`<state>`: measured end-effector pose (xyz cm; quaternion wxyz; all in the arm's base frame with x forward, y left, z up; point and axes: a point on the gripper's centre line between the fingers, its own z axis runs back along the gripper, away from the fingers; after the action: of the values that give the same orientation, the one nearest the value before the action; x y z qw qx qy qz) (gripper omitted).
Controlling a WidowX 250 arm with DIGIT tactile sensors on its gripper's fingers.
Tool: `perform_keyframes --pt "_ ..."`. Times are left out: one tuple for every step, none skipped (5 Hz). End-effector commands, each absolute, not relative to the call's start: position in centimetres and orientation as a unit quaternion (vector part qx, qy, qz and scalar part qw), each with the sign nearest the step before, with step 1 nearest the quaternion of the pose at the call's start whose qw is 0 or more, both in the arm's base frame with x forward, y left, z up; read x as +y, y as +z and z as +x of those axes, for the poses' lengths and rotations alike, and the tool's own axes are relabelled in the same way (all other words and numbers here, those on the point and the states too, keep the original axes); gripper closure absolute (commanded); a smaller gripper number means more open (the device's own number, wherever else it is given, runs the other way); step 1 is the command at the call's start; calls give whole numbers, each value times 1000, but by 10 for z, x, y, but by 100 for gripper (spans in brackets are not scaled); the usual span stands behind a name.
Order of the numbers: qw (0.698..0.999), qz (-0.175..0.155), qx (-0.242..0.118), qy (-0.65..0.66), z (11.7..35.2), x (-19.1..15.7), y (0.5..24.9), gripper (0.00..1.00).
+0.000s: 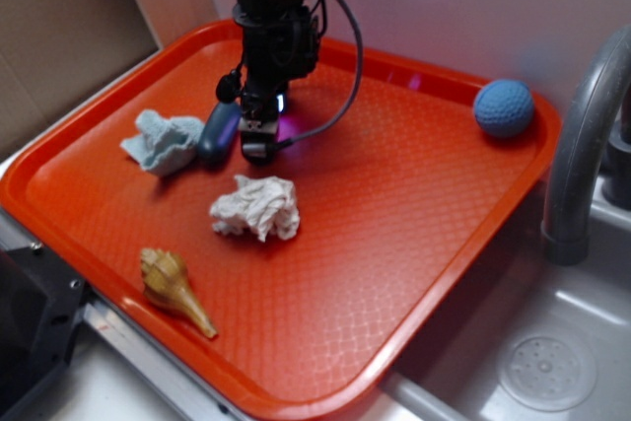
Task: Grab the plastic pickle.
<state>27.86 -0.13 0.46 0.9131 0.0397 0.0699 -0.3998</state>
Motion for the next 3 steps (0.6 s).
perform_keyframes --pt "920 44 80 -382 272 7 2 100" --pt "936 -3 30 -350 259 23 50 0" --pt "954 -31 -20 -297 244 45 97 0"
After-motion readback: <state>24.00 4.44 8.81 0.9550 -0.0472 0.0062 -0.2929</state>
